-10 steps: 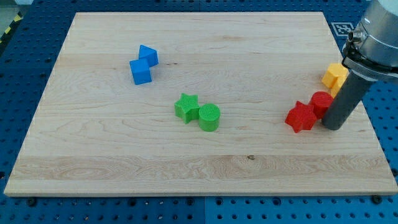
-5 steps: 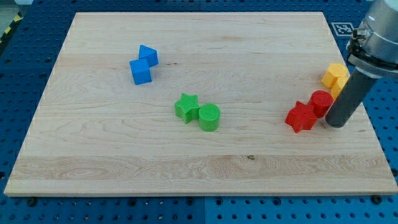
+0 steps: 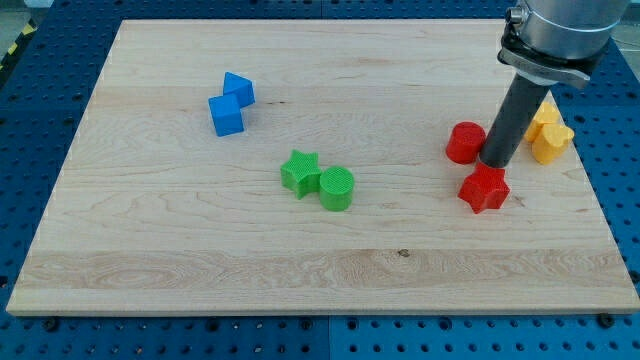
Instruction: Push the red circle towards the center of the board
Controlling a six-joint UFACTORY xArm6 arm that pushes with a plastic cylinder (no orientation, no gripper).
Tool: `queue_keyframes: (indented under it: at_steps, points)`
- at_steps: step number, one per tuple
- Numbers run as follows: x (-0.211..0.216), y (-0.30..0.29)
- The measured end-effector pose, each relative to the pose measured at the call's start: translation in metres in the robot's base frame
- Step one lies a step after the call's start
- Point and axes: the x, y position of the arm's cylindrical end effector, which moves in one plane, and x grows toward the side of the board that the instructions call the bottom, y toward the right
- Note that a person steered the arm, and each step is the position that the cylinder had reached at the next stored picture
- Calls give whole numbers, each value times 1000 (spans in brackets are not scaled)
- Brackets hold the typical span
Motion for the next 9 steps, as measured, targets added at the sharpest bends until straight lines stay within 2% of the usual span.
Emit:
queue_keyframes:
  at_steps: [6, 9]
  points:
    - [-8, -4]
    - [-16, -56]
